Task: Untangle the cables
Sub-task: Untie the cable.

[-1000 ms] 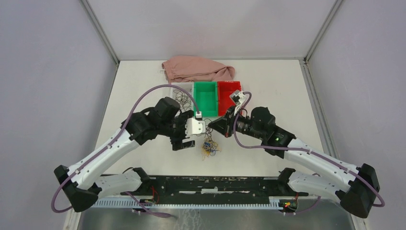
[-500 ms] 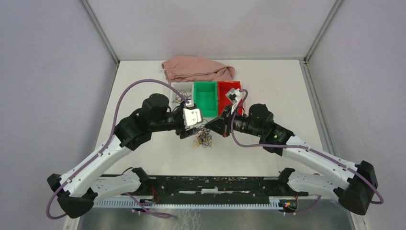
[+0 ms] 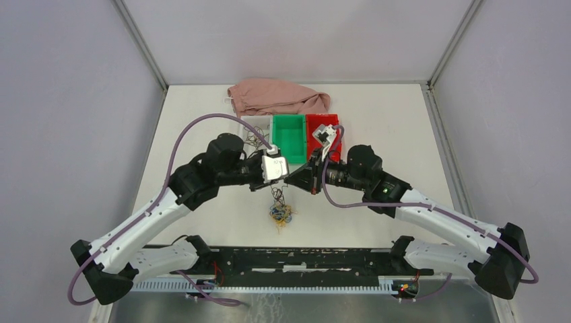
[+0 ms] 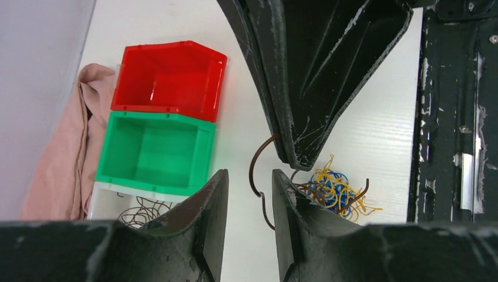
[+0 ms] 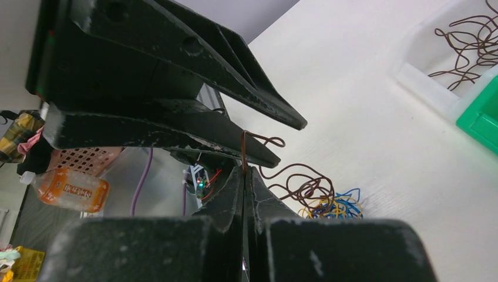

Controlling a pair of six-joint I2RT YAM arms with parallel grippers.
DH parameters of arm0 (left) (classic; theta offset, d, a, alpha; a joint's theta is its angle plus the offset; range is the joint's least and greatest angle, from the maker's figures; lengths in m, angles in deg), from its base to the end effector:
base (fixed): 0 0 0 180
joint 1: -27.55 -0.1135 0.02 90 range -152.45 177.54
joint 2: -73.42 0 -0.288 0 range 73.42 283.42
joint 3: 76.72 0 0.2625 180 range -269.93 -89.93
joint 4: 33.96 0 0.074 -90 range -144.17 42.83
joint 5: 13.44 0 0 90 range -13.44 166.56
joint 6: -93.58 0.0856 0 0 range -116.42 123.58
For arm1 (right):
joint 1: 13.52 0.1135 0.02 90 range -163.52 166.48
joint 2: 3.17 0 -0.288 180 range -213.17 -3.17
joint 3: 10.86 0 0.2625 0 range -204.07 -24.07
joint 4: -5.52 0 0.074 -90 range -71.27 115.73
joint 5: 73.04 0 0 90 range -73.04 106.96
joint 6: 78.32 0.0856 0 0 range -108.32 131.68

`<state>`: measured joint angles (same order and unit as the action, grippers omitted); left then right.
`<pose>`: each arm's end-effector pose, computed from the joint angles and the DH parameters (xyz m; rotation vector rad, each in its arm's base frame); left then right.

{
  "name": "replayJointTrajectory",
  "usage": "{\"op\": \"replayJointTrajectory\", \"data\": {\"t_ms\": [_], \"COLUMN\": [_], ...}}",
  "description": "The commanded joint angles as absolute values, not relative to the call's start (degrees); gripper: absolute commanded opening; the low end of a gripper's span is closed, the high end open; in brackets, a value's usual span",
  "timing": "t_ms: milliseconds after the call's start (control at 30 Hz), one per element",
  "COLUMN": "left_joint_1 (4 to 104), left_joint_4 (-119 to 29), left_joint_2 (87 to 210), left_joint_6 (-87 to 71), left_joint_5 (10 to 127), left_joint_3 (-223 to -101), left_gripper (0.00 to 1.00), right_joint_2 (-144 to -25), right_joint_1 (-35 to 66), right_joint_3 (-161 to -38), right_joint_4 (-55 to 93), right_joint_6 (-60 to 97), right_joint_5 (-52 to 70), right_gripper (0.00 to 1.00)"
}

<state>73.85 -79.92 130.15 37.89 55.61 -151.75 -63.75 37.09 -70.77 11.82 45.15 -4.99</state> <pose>0.1489 -0.2001 0.3653 1.4963 1.4107 -0.5049 0.1614 0.2470 0.3427 -0.5962 1.8015 1.3780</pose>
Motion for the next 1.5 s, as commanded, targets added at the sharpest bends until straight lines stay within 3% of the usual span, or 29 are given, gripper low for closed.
{"op": "replayJointTrajectory", "data": {"t_ms": [0, 100, 200, 300, 367, 433, 567, 800, 1267, 1467], "left_joint_1": [73.8, 73.7, 73.8, 73.7, 73.7, 73.7, 73.7, 73.7, 73.7, 73.8], "left_joint_4": [-79.3, -76.6, -70.9, -64.6, -63.9, -65.5, -68.7, -69.3, -69.8, -71.2], "left_joint_2": [129.8, 129.9, 129.8, 129.2, 129.4, 130.1, 130.8, 128.7, 126.1, 124.7], "left_joint_6": [40.7, 39.6, 37.4, 35.8, 35.1, 33.3, 29.3, 33.2, 41.3, 43.6], "left_joint_5": [53.8, 55.4, 59.8, 64.9, 65.4, 64.1, 62.3, 60.7, 56.3, 50.7], "left_joint_3": [-151.0, -150.6, -150.3, -150.7, -152.7, -155.7, -159.8, -161.1, -160.6, -160.3], "left_gripper": [0.40, 0.34, 0.19, 0.04, 0.03, 0.03, 0.03, 0.03, 0.03, 0.03], "right_joint_2": [-64.2, -64.6, -64.7, -63.5, -62.2, -61.3, -61.4, -64.8, -53.9, -59.9], "right_joint_1": [37.6, 37.8, 37.9, 38.0, 37.9, 38.0, 38.1, 38.5, 36.2, 34.6], "right_joint_3": [-73.8, -74.3, -74.3, -72.9, -71.6, -70.3, -69.4, -70.5, -70.4, -75.3], "right_joint_4": [6.9, 6.5, 6.0, 6.3, 6.4, 6.5, 5.2, 4.7, 17.9, 17.2], "right_joint_6": [46.5, 46.9, 47.3, 47.3, 47.4, 47.6, 47.0, 46.3, 41.4, 42.9], "right_joint_5": [-7.1, -7.5, -7.5, -3.4, 1.3, 6.8, 11.3, 6.4, 4.4, 2.5], "right_gripper": [0.01, 0.01, 0.04, 0.18, 0.36, 0.47, 0.61, 0.61, 0.67, 0.67]}}
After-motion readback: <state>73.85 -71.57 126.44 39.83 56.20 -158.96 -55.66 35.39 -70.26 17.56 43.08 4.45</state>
